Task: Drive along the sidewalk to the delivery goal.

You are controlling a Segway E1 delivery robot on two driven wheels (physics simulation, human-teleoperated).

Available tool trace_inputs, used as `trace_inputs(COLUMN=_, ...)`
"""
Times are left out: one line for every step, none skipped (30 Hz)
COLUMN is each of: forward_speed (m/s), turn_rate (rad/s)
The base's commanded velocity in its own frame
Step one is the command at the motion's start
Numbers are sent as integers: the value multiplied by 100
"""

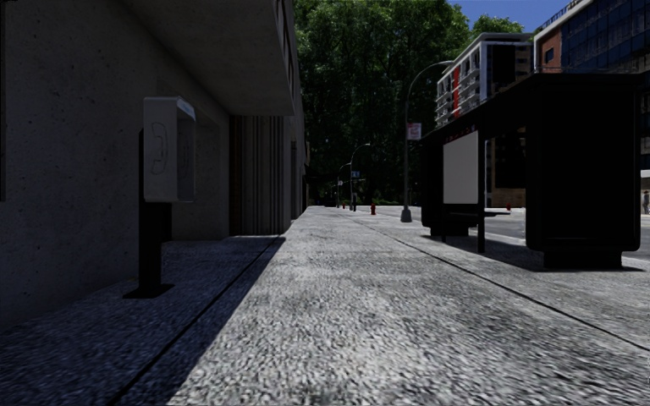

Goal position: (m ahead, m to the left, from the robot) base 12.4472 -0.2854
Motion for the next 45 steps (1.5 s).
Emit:
trace_inputs(forward_speed=200, turn_rate=0)
trace_inputs(forward_speed=200, turn_rate=0)
trace_inputs(forward_speed=200, turn_rate=0)
trace_inputs(forward_speed=200, turn_rate=0)
trace_inputs(forward_speed=200, turn_rate=0)
trace_inputs(forward_speed=200, turn_rate=0)
trace_inputs(forward_speed=200, turn_rate=0)
trace_inputs(forward_speed=200, turn_rate=0)
trace_inputs(forward_speed=200, turn_rate=0)
trace_inputs(forward_speed=200, turn_rate=0)
trace_inputs(forward_speed=200, turn_rate=0)
trace_inputs(forward_speed=200, turn_rate=0)
trace_inputs(forward_speed=200, turn_rate=0)
trace_inputs(forward_speed=200, turn_rate=0)
trace_inputs(forward_speed=200, turn_rate=0)
trace_inputs(forward_speed=200, turn_rate=0)
trace_inputs(forward_speed=200, turn_rate=0)
trace_inputs(forward_speed=200, turn_rate=0)
trace_inputs(forward_speed=200, turn_rate=0)
trace_inputs(forward_speed=200, turn_rate=0)
trace_inputs(forward_speed=200, turn_rate=0)
trace_inputs(forward_speed=200, turn_rate=0)
trace_inputs(forward_speed=200, turn_rate=0)
trace_inputs(forward_speed=200, turn_rate=0)
trace_inputs(forward_speed=200, turn_rate=0)
trace_inputs(forward_speed=200, turn_rate=0)
trace_inputs(forward_speed=200, turn_rate=0)
trace_inputs(forward_speed=200, turn_rate=0)
trace_inputs(forward_speed=200, turn_rate=0)
trace_inputs(forward_speed=200, turn_rate=0)
trace_inputs(forward_speed=200, turn_rate=0)
trace_inputs(forward_speed=200, turn_rate=0)
trace_inputs(forward_speed=200, turn_rate=0)
trace_inputs(forward_speed=200, turn_rate=0)
trace_inputs(forward_speed=200, turn_rate=0)
trace_inputs(forward_speed=200, turn_rate=0)
trace_inputs(forward_speed=200, turn_rate=0)
trace_inputs(forward_speed=200, turn_rate=0)
trace_inputs(forward_speed=200, turn_rate=0)
trace_inputs(forward_speed=200, turn_rate=0)
trace_inputs(forward_speed=200, turn_rate=0)
trace_inputs(forward_speed=200, turn_rate=0)
trace_inputs(forward_speed=200, turn_rate=0)
trace_inputs(forward_speed=200, turn_rate=0)
trace_inputs(forward_speed=200, turn_rate=0)
